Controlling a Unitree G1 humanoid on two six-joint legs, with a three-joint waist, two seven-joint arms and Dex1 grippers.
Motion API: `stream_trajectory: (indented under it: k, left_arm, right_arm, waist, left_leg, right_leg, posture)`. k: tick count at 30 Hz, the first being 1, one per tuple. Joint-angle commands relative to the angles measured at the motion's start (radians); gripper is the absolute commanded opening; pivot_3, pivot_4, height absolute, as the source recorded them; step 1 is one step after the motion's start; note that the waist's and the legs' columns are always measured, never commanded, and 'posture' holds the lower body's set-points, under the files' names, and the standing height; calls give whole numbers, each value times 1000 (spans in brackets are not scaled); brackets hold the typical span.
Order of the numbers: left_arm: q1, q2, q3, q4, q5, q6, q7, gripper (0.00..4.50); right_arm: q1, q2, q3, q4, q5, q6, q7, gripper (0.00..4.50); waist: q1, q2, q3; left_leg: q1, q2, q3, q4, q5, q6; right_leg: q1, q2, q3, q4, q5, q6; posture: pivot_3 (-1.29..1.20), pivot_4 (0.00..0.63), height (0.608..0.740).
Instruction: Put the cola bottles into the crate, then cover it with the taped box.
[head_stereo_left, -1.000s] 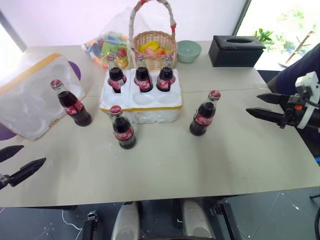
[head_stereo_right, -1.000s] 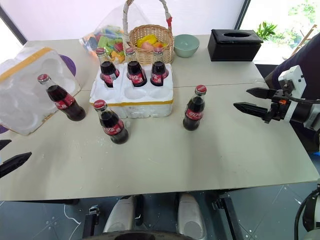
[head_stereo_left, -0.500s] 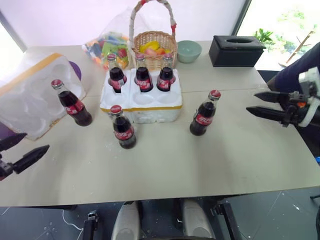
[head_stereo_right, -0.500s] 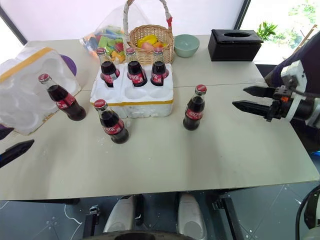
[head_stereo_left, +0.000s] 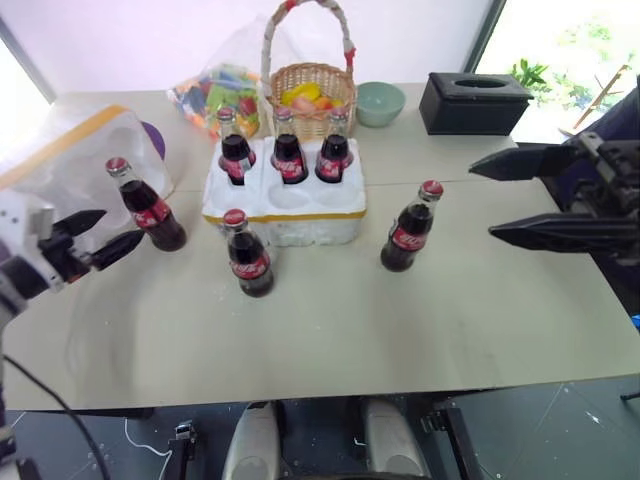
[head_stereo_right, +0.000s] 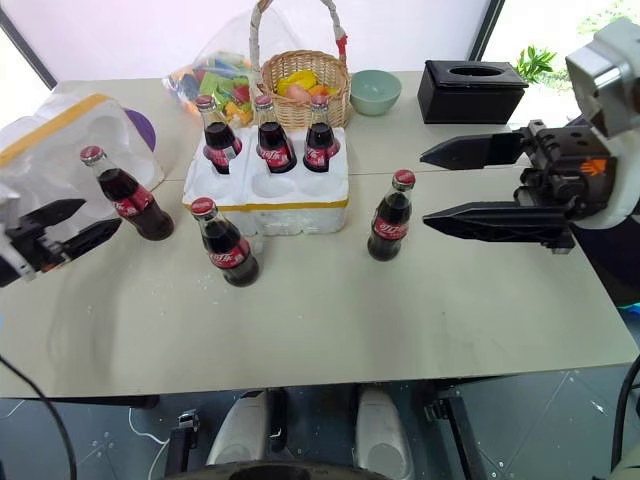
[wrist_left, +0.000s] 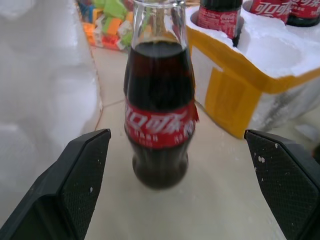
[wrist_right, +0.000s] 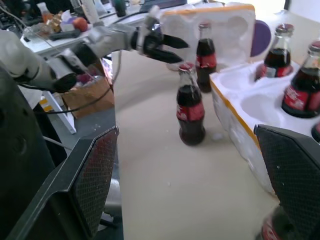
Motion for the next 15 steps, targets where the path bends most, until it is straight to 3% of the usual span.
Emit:
stream_trajectory:
  k: [1, 11, 15]
  left_arm:
    - [-103, -4, -55, 105, 48, -68, 1, 4500]
    - [-269, -56, -162, 326, 124, -173, -22, 4500]
    - [-233, -20, -148, 270, 89, -117, -63, 3216]
  right_arm:
    - [2, 12, -44, -43, 76, 14, -69, 4442]
    - [17, 35, -43, -65, 160, 4, -214, 4442]
    - [30, 41, -32, -69, 141, -8, -249, 4500]
  waist:
    - [0, 0, 0]
    - [-3, 0, 0]
    - [-2, 0, 0]
  left_leg:
    - [0, 0, 0, 0, 0, 0]
    - [0, 0, 0, 1, 0, 0]
    - [0, 0, 0, 1, 0, 0]
  right_leg:
    - [0, 0, 0, 0, 0, 0]
    - [0, 1, 0, 3, 2, 4]
    - [0, 0, 0, 3, 2, 4]
  posture:
    - [0, 150, 740]
    - [0, 150, 740]
    - [0, 150, 740]
